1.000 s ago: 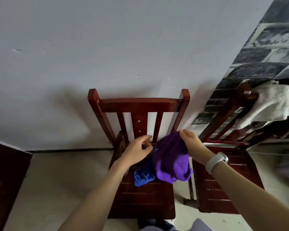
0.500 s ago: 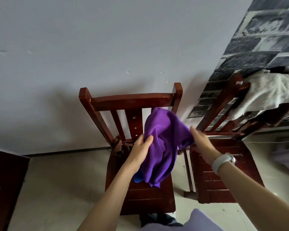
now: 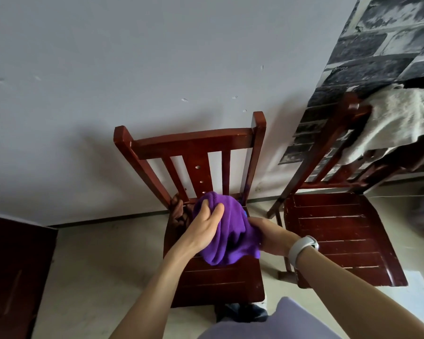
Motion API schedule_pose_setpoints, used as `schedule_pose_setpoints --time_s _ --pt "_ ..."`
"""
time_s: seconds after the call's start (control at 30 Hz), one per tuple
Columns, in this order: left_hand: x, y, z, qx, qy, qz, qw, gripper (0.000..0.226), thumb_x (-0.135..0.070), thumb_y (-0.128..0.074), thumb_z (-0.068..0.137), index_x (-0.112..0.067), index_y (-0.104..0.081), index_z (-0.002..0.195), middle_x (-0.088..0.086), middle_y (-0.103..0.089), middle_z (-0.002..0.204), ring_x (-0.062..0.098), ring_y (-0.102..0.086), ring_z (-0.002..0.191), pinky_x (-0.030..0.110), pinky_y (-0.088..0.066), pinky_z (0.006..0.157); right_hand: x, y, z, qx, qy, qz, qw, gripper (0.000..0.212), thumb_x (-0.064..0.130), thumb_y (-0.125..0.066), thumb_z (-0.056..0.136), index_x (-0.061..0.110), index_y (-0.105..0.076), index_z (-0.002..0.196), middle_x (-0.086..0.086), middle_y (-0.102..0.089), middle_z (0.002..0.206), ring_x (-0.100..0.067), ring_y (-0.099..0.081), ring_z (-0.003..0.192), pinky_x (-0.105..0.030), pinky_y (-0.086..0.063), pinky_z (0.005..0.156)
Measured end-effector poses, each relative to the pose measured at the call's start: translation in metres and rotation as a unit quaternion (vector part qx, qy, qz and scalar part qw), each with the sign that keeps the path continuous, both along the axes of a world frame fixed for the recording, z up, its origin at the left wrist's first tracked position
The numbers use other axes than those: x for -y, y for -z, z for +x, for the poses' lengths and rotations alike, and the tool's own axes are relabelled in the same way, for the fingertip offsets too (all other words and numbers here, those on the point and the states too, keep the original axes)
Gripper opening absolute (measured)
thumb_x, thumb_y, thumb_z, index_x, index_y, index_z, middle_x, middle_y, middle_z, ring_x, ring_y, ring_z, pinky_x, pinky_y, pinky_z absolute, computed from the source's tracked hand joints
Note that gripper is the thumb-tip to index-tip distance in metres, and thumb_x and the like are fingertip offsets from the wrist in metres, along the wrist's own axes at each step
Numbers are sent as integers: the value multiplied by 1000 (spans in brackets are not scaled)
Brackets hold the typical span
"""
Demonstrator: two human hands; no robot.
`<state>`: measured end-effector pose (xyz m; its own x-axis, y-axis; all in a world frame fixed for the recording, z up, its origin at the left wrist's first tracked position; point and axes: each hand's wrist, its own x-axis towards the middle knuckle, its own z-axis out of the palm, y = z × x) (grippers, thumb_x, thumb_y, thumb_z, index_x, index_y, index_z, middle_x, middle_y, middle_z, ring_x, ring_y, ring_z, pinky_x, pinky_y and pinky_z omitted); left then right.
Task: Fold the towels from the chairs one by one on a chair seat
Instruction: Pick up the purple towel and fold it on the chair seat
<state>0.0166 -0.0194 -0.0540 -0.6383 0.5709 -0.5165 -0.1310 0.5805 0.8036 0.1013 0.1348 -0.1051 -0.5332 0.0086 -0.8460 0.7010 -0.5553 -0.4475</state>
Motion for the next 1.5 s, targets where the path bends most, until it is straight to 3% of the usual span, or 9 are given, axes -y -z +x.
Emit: schedule_pose_setpoints --time_s 0.13,0.3,0.43,0.57,0.97,1.1,1.23,1.37,1.5 --pt "3 3 2 -94 -38 -3 995 15 -33 -36 97 -19 -38 102 -12 -44 78 -22 -48 62 -5 -35 57 4 0 5 -23 -4 -43 999 36 12 -44 91 2 -48 126 -17 -56 122 -29 -52 113 -39 -37 104" --pt "17 12 -3 -158 -22 -46 986 24 -39 -37 95 -19 -30 106 2 -51 82 16 -55 69 27 -44 58 -7 -1 4 -71 99 24 992 41 0 -39 88 -8 -44 128 -27 -50 122 -32 -47 106 -42 -36 93" --pt "23 20 -9 -83 -6 -67 994 45 -39 -36 96 -11 -27 129 -5 -46 108 7 -50 91 25 -39 77 -21 -6 12 -88 151 102 979 32 -10 -41 84 -3 -56 111 -25 -60 101 -34 -56 90 -46 -45 90" --pt "30 40 -13 -41 15 -87 995 31 -40 -46 92 -19 -32 110 -8 -46 103 4 -54 86 18 -39 71 -32 -4 32 -67 146 193 968 18 -7 -51 83 7 -60 87 -16 -60 79 -25 -56 72 -33 -45 68" --pt "4 48 -16 -138 -71 19 988 26 -18 -55 89 -26 -42 111 2 -52 109 17 -53 97 35 -48 81 -90 -7 122 -39 285 281 916 38 -10 -38 86 11 -61 108 -8 -58 87 -18 -51 67 -17 -48 46" --pt "-27 42 -6 -258 14 1 966 20 -8 -63 83 -13 -56 101 1 -53 97 9 -49 84 17 -36 75 -119 -6 155 3 141 518 844 31 -4 -46 89 16 -66 102 -11 -65 96 -22 -57 79 -5 -45 57" --pt "-53 38 22 -271 77 -23 959 10 -4 -67 78 -11 -63 82 6 -53 90 9 -49 76 13 -34 75 -146 1 200 66 48 614 785 27 3 -46 91 13 -69 100 -11 -70 97 -29 -61 89 -25 -41 73" --pt "-77 39 65 -137 160 -81 974 13 -22 -76 72 -27 -64 70 -9 -65 79 -1 -57 74 17 -38 73 -175 20 250 112 -14 582 805 24 5 -42 93 10 -65 99 -14 -67 102 -36 -60 96 -35 -43 80" --pt "-101 52 120 -68 339 -200 917 27 -36 -81 61 -33 -68 85 -14 -64 83 -3 -58 76 7 -39 68 -207 34 306 87 -99 497 858 13 11 -54 90 6 -66 94 -12 -67 100 -27 -59 93 -27 -38 75"
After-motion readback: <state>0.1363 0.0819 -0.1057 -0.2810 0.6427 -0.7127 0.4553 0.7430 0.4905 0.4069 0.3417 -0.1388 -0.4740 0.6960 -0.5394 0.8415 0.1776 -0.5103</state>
